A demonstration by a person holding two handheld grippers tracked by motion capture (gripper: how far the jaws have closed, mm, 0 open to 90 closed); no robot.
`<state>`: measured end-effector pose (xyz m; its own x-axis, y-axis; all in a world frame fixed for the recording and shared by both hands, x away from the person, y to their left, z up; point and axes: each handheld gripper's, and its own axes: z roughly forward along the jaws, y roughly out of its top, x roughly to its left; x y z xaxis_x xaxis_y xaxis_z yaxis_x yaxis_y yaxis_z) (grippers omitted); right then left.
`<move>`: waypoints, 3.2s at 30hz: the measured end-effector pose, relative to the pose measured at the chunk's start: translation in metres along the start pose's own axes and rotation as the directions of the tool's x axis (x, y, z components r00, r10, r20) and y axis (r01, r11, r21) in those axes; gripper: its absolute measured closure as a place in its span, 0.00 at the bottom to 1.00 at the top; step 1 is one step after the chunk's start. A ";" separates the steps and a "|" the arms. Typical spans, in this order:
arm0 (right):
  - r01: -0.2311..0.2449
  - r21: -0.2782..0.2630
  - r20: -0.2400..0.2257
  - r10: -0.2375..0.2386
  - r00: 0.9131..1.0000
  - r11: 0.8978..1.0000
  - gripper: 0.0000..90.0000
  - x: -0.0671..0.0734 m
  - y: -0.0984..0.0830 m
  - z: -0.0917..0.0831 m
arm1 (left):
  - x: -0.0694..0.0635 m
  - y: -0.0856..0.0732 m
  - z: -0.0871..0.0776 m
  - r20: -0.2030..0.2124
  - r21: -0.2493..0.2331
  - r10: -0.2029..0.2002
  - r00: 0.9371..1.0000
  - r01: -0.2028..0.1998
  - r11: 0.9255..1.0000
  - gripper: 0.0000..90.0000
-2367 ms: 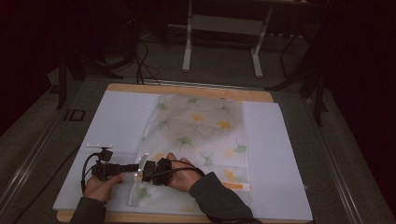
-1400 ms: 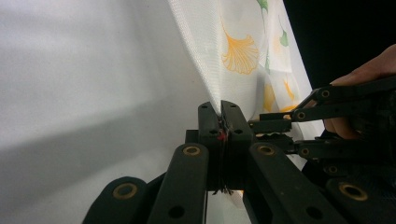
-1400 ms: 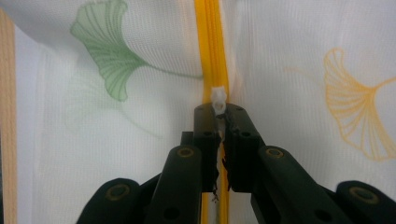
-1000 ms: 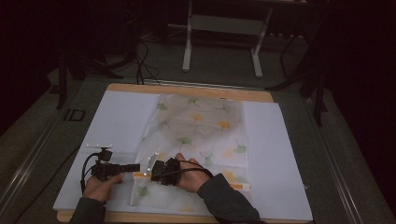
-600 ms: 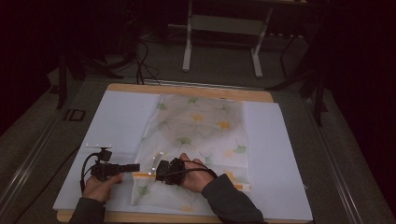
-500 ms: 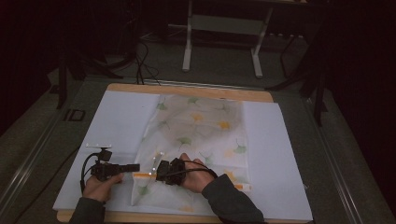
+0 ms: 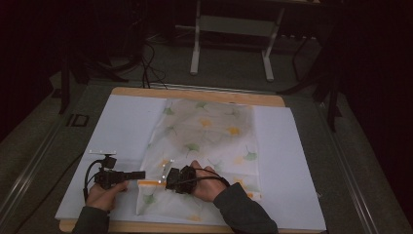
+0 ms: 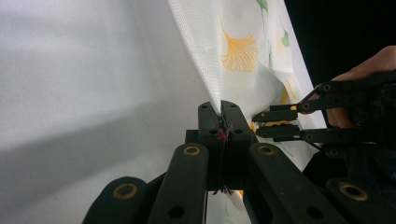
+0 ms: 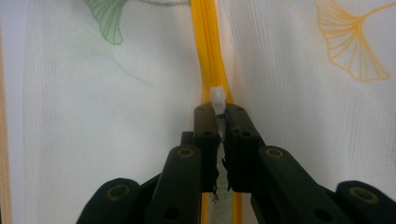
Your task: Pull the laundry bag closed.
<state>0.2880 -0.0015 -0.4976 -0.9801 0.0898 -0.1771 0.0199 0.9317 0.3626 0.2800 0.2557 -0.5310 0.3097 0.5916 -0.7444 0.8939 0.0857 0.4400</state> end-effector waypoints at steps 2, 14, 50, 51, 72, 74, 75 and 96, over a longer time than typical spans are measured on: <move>0.001 0.002 0.000 -0.001 1.000 1.000 0.94 0.001 0.000 -0.001 | 0.000 0.000 0.000 0.001 -0.001 -0.001 1.000 0.001 1.000 0.99; -0.005 0.001 0.002 0.005 1.000 1.000 0.94 0.002 -0.003 -0.004 | 0.000 0.000 -0.001 0.002 -0.004 -0.001 1.000 0.001 1.000 0.99; -0.027 0.005 0.018 0.027 0.999 1.000 0.94 0.005 -0.028 -0.018 | 0.001 0.000 -0.002 0.000 -0.008 -0.004 1.000 0.004 1.000 0.99; -0.023 0.005 0.021 0.023 1.000 1.000 0.94 0.005 -0.029 -0.018 | 0.001 0.000 -0.002 0.002 -0.008 -0.004 1.000 0.004 1.000 0.99; -0.029 0.012 0.033 0.028 0.999 1.000 0.94 0.005 -0.039 -0.027 | 0.001 0.000 -0.003 0.005 -0.011 -0.006 1.000 0.006 1.000 0.99; -0.031 0.012 0.032 0.030 0.999 0.999 0.94 0.005 -0.039 -0.027 | 0.001 0.000 -0.003 0.004 -0.011 -0.005 1.000 0.005 1.000 0.99; -0.030 0.013 0.032 0.029 0.999 0.999 0.94 0.005 -0.040 -0.027 | 0.001 0.000 -0.003 0.006 -0.012 -0.007 1.000 0.007 1.000 0.99; -0.046 0.017 0.042 0.046 0.998 0.999 0.94 0.007 -0.053 -0.033 | 0.002 0.000 -0.004 0.003 -0.013 -0.007 1.000 0.007 1.000 0.99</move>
<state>0.2737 -0.0615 -0.4879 -0.9691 0.1468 -0.1984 0.0686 0.9324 0.3549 0.2792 0.2604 -0.5309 0.3043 0.5884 -0.7491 0.8918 0.1004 0.4411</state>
